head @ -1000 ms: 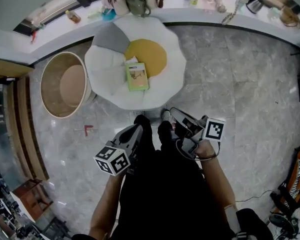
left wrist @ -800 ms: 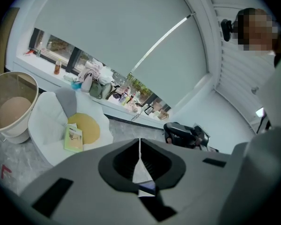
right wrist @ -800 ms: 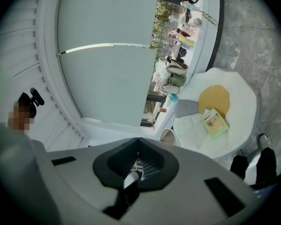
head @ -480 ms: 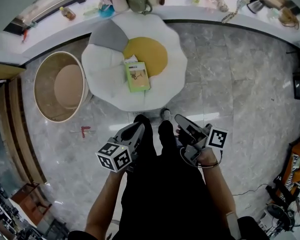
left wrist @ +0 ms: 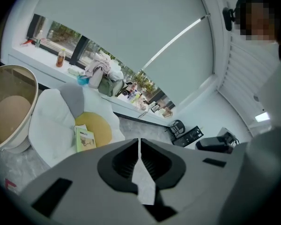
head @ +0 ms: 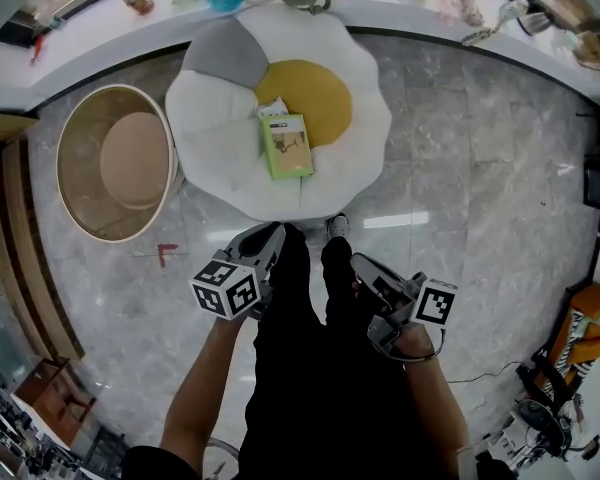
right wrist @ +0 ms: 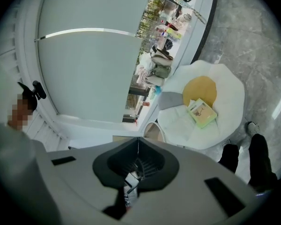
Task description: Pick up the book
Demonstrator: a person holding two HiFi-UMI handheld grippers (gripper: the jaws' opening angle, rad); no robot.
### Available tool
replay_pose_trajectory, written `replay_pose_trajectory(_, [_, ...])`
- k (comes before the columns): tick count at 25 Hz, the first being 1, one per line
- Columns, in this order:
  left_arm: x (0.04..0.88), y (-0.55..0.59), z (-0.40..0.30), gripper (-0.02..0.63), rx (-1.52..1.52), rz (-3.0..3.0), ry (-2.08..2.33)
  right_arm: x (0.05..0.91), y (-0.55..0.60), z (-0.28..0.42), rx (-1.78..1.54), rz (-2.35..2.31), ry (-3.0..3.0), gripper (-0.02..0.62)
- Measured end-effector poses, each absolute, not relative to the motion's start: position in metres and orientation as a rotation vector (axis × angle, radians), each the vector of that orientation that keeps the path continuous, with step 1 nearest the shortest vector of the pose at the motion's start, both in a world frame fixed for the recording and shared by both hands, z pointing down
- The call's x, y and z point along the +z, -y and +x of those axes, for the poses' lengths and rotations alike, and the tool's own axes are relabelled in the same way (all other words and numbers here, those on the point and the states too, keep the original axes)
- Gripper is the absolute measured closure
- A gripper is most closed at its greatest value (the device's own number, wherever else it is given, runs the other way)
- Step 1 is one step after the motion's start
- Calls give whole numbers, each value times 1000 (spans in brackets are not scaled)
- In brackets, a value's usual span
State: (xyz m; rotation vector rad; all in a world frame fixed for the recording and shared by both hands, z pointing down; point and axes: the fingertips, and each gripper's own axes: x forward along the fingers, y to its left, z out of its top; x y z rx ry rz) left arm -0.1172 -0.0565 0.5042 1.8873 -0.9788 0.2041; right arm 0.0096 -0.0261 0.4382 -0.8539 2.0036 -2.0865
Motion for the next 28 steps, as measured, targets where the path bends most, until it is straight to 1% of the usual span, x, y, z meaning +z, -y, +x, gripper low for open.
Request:
replay_pose_trajectory(8, [570, 96, -162, 586, 267, 1822, 966, 468, 48, -26, -2105, -957, -2029, 578])
replay_pose_trajectory(17, [656, 128, -163, 583, 344, 1768, 847, 508, 58, -24, -2142, -1090, -1944, 577])
replay_pose_trajectory(20, [687, 137, -159, 546, 361, 1742, 820, 524, 52, -16, -2175, -1136, -1881, 577])
replay_pose_trajectory(28, [769, 140, -158, 499, 455, 1669, 778, 554, 42, -8, -2221, -1202, -1762, 577])
